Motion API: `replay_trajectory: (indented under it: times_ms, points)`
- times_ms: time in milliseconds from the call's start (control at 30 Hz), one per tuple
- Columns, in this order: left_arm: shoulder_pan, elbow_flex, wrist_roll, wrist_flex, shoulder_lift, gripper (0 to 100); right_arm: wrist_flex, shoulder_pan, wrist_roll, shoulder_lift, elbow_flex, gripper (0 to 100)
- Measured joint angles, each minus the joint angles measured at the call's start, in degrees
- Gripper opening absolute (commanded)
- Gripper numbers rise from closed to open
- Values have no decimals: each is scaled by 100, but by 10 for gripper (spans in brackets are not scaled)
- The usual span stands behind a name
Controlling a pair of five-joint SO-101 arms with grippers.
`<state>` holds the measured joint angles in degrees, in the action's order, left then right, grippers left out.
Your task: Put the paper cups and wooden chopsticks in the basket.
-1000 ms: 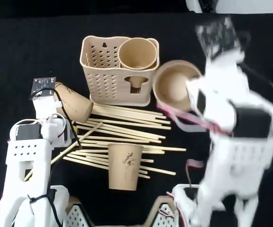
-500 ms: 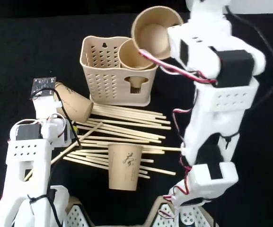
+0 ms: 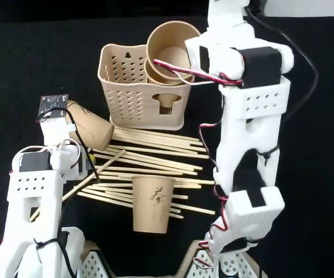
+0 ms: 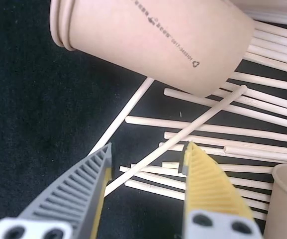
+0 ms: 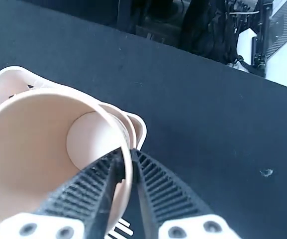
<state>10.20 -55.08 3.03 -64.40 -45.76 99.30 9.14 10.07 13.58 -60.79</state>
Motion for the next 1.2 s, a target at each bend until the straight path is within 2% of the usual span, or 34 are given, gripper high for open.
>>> replay_trajectory:
  times_ms: [300,500,700,900,1033,1200]
  points:
    - [0,0,0,0,0,231,0,246,0,774,0,29]
    - [0,0,0,0,0,231,0,334,0,862,-9,266]
    - [0,0,0,0,0,231,0,475,0,730,-396,205]
    - [0,0,0,0,0,231,0,475,0,-79,-343,201]
    - [0,0,0,0,0,231,0,554,0,-1064,563,201]
    - [0,0,0,0,0,231,0,853,26,-2673,2585,199]
